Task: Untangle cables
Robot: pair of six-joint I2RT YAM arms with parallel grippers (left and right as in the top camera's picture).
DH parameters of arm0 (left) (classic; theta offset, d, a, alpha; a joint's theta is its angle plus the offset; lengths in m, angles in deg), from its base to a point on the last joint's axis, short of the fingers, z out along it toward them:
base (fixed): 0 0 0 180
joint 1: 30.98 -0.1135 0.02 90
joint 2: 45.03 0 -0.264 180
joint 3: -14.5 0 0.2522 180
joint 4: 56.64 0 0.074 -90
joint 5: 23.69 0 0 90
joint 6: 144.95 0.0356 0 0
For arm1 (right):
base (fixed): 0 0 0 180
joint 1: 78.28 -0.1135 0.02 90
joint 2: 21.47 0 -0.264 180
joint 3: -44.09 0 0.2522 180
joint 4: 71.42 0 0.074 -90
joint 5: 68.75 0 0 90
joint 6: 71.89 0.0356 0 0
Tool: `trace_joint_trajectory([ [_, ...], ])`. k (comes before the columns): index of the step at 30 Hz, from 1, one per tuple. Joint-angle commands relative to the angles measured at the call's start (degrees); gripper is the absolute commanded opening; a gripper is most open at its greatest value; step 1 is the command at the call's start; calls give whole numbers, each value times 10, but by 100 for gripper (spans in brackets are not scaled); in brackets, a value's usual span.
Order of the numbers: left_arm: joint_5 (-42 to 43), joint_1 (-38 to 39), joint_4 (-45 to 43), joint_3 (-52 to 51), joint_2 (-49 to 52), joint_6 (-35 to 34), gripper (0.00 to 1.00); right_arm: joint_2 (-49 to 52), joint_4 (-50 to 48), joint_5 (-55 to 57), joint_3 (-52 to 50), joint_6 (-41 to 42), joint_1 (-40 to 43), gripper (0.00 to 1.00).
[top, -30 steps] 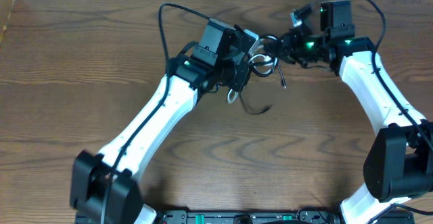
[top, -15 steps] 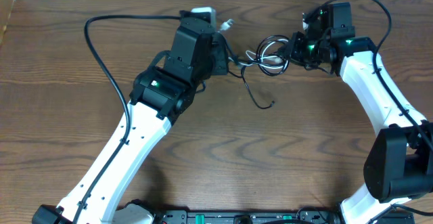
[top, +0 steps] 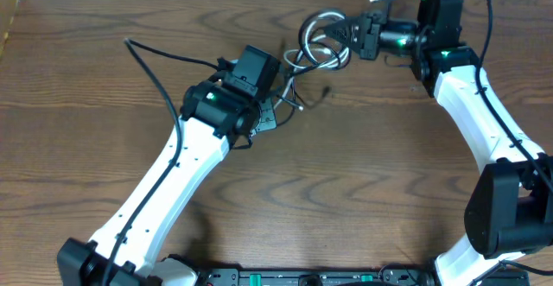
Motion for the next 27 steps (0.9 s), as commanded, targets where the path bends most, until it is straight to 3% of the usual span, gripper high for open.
trace_joint_trajectory([
  [1, -29, -3, 7, 4, 19, 14, 21, -12, -68, -97, 7, 115, 15, 1],
  [6, -19, -3, 3, 4, 26, 57, 22, -12, -97, -66, 7, 165, 20, 1],
  [9, 23, -3, 2, 16, 20, 131, 22, -12, -67, -43, 7, 164, 20, 1],
  [11, 97, -3, -7, 29, 7, 207, 22, -12, -35, -19, 7, 152, 20, 1],
  [13, 160, -3, -28, 32, -10, 259, 31, -12, -6, 4, 7, 141, 19, 1],
  [16, 234, -3, -57, 32, -32, 322, 53, -12, 26, 31, 7, 132, 19, 1],
  [18, 248, -3, -65, 32, -40, 351, 61, -12, 38, 40, 7, 127, 19, 1],
  [21, 242, -3, -65, 32, -40, 388, 64, -12, 43, 41, 7, 121, 20, 1],
  [24, 171, -3, -74, 32, -38, 380, 78, -12, 49, 45, 7, 118, 20, 1],
  [27, 120, -3, -80, 32, -35, 365, 82, -12, 53, 49, 7, 117, 20, 1],
])
